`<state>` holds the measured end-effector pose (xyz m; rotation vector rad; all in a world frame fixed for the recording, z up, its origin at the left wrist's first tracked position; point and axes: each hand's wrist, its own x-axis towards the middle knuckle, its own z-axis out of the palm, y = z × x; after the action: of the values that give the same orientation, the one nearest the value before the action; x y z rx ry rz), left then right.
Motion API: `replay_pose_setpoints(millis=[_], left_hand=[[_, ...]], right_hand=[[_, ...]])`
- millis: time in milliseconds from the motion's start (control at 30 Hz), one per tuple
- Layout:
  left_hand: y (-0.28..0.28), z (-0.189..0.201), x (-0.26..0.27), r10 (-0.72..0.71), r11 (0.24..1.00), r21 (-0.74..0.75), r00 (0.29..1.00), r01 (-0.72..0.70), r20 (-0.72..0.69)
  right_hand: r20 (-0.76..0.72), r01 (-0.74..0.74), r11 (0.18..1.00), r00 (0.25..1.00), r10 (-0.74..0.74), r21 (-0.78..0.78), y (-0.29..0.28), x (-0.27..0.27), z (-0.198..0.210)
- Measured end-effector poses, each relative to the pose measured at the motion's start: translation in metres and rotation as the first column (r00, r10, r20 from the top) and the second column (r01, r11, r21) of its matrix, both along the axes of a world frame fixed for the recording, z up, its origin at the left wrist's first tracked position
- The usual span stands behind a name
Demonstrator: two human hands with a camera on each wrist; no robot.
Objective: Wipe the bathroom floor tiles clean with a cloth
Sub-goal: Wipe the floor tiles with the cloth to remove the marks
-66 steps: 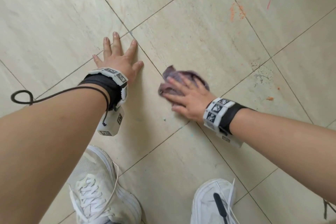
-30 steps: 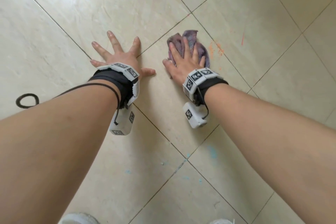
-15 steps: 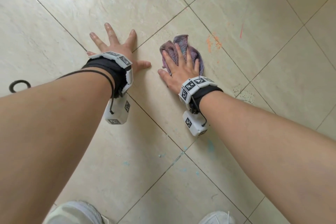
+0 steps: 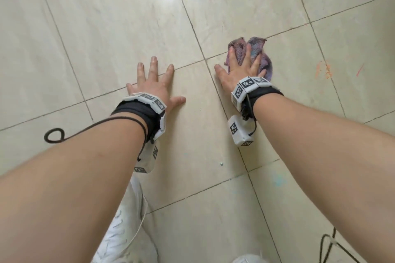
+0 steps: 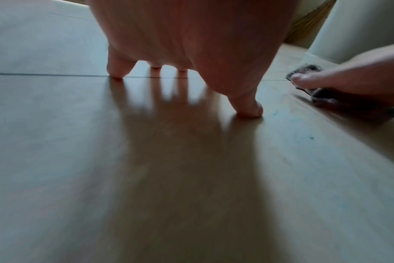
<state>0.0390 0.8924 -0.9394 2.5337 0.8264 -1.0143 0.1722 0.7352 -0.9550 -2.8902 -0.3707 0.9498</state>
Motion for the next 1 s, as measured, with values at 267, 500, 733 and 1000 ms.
replay_pose_setpoints(millis=[267, 500, 733, 1000], left_hand=[[0.019, 0.001, -0.067, 0.176, 0.984, -0.016, 0.984, -0.176, 0.009], [0.017, -0.001, -0.073, 0.189, 0.982, -0.009, 0.982, -0.190, -0.010], [0.018, 0.002, -0.069, 0.184, 0.983, -0.010, 0.982, -0.185, -0.048], [0.016, 0.000, -0.062, 0.156, 0.988, 0.029, 0.984, -0.154, -0.080]], right_hand=[[0.038, -0.272, 0.960, 0.962, 0.270, 0.063, 0.070, -0.071, -0.007], [0.045, -0.247, 0.965, 0.969, 0.244, 0.088, 0.067, -0.067, -0.011], [0.008, -0.249, 0.965, 0.968, 0.249, 0.089, 0.067, -0.066, -0.010], [0.019, -0.283, 0.954, 0.959, 0.282, 0.095, 0.064, -0.064, -0.007]])
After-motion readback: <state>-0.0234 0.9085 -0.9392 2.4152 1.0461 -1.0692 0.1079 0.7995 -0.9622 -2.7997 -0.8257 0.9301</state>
